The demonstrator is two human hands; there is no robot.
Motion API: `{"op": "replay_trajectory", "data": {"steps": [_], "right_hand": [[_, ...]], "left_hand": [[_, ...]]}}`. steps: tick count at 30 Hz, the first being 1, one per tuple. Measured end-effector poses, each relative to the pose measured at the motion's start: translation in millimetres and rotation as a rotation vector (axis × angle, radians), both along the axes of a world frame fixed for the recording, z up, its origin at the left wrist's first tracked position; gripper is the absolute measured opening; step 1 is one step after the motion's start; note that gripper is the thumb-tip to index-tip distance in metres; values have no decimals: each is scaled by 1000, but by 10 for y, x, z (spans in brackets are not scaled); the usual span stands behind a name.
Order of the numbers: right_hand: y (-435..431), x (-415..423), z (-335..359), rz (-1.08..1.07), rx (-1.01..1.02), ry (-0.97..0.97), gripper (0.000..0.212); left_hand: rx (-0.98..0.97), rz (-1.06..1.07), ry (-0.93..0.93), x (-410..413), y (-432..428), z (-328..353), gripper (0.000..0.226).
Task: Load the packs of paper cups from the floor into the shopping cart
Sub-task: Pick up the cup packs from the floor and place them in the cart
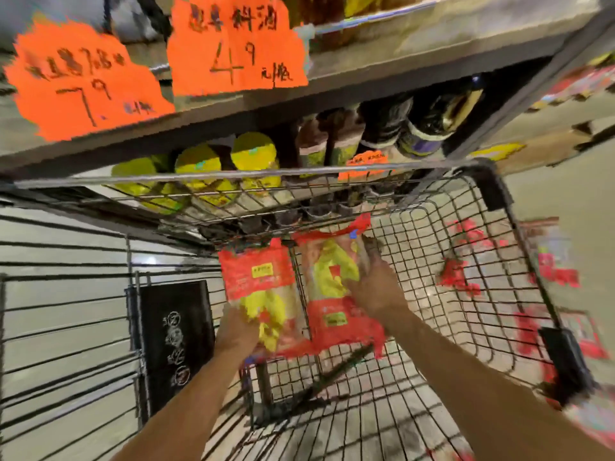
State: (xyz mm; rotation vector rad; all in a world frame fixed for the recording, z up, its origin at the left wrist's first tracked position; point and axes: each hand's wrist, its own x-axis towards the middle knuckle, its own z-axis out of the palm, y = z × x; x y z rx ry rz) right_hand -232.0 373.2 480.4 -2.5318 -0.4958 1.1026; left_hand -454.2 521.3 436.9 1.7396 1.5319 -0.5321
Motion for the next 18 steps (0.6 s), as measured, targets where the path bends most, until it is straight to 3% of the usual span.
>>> {"op": "replay_trajectory", "data": {"steps": [2,4,7,11,13,16,18], "right_hand": [[-125,0,430,139,-3,-96,79],[-349,-34,933,245,32,-244,77],[-867,-55,1683,294,33,-434,74],[-1908,77,2452,85,108,-651,69],[-2593,132,2729,-40,86,-667,67],[-3699,107,2952,-221,47,-689,64],[-4413,44,3038,-318,-22,-640,77]], "left_hand": [[89,-184,-56,164,-65,457,44],[226,-486,-35,387,-183,924,60],[380,-847,-58,888,-520,1650,70],[607,-1121,-271,1616,-1324,2638,67],[712,-1274,-332,1900,-1854,2983,71],[660,-1404,-447,2206,-2789,3416,63],[693,-1503,-495,2341,-3412,3590,57]]}}
